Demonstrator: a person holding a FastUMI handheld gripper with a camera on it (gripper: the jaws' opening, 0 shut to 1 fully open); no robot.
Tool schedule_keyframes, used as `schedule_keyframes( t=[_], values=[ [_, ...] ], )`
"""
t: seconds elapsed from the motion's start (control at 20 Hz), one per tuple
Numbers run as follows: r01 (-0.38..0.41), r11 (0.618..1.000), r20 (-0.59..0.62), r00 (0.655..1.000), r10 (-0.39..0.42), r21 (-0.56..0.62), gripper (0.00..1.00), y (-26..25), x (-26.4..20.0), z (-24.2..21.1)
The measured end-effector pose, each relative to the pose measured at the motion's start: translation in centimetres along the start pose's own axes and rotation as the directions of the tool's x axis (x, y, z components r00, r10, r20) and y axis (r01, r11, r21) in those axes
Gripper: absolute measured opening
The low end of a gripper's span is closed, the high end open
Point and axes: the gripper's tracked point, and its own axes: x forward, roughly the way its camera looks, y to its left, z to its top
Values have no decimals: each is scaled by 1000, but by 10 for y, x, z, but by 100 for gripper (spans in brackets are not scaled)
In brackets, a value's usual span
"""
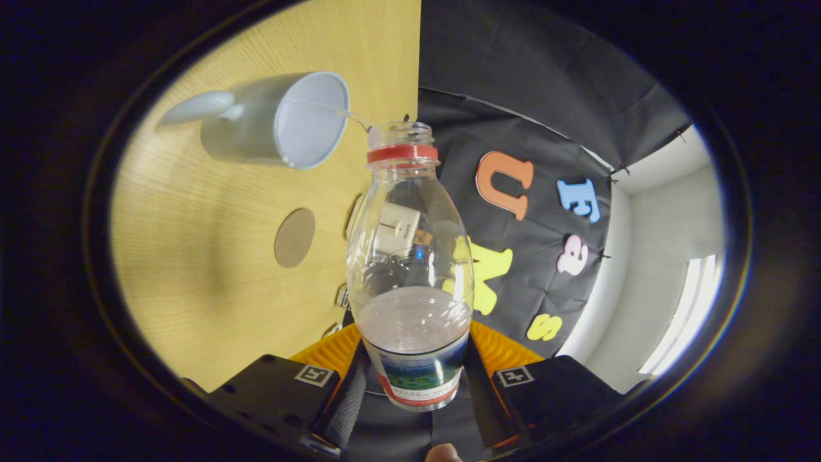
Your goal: Take the bottle from table, then pour the juice into the cup, finally place the bottle on the coaster
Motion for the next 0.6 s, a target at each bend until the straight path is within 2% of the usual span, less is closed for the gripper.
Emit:
schedule_keyframes(
  t=[0.6],
  values=[
    [-3,999,6,1000,3,-49,77,-5,0,0]
  ],
)
